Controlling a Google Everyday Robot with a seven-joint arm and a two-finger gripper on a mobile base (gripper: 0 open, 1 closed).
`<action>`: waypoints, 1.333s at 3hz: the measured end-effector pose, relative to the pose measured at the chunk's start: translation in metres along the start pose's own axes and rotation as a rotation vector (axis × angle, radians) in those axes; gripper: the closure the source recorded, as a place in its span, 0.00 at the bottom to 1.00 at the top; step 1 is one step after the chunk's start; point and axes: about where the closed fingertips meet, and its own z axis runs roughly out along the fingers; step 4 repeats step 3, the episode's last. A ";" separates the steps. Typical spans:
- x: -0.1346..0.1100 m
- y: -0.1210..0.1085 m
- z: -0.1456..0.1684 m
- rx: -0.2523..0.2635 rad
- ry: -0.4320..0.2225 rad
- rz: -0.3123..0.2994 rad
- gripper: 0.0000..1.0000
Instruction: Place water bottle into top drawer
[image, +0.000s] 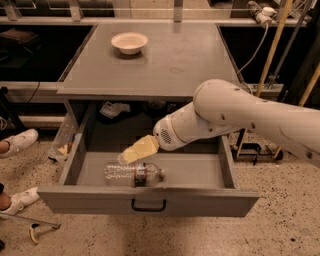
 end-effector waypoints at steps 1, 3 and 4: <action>0.014 0.032 -0.063 0.101 -0.053 0.043 0.00; 0.033 0.082 -0.140 0.293 -0.135 0.057 0.00; 0.033 0.082 -0.140 0.293 -0.135 0.057 0.00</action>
Offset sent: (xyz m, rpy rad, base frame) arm -0.1831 -0.1011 0.1619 -0.1001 -0.3036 -0.4294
